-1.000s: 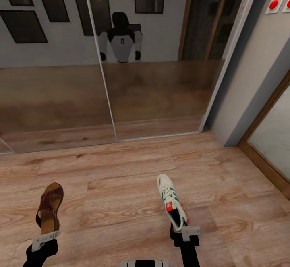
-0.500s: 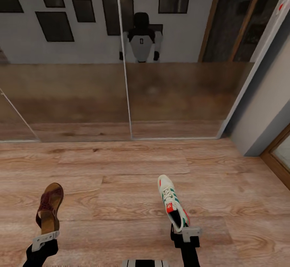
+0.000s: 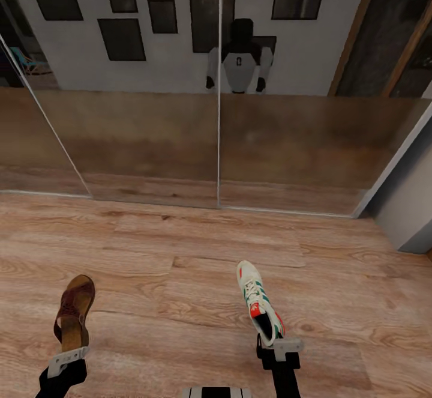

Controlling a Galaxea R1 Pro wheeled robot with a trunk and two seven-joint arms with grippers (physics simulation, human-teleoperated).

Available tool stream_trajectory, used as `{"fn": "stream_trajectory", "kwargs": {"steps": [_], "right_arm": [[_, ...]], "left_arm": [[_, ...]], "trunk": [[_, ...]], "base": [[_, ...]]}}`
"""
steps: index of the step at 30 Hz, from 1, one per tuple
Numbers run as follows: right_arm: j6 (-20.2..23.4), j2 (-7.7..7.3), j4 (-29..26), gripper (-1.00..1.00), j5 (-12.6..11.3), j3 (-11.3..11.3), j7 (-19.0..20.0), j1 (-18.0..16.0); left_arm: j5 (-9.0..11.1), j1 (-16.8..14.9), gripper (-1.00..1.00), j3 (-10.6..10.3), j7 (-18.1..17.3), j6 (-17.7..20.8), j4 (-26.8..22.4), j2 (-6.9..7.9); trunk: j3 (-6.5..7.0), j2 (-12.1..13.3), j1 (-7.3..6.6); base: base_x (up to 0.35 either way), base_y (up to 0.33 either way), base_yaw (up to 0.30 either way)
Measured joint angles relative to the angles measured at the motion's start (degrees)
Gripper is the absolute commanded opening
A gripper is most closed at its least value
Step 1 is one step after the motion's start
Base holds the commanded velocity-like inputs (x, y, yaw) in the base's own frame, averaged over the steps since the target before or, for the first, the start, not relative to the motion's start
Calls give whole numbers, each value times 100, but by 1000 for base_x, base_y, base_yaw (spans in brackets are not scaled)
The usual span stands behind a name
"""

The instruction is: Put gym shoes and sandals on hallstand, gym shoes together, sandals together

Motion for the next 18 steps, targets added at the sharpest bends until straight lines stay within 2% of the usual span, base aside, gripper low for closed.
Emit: {"fn": "stream_trajectory", "kwargs": {"steps": [2,5,7,11,18], "right_arm": [[-8,-71,1,-100,-11,-11,-1,0],[-38,-176,4,-100,-13,-12,-6,0],[-104,-244,120,-100,-114,-22,-9,0],[-178,-319,262,-100,-551,-16,0,0],[-181,-318,290,-100,-618,16,11,-1]], "left_arm": [[3,0,-100,4,74,-1,38,1],[8,0,-100,2,367,-23,64,2],[6,0,-100,-3,529,-82,77,-2],[6,0,-100,-12,586,-251,198,-2],[4,0,-100,-15,591,-288,226,-5]], "trunk": [[0,0,0],[0,0,0],[0,0,0],[0,0,0],[0,0,0]], "base": [[0,0,278],[0,0,278],[0,0,278],[0,0,278],[0,0,278]]}}
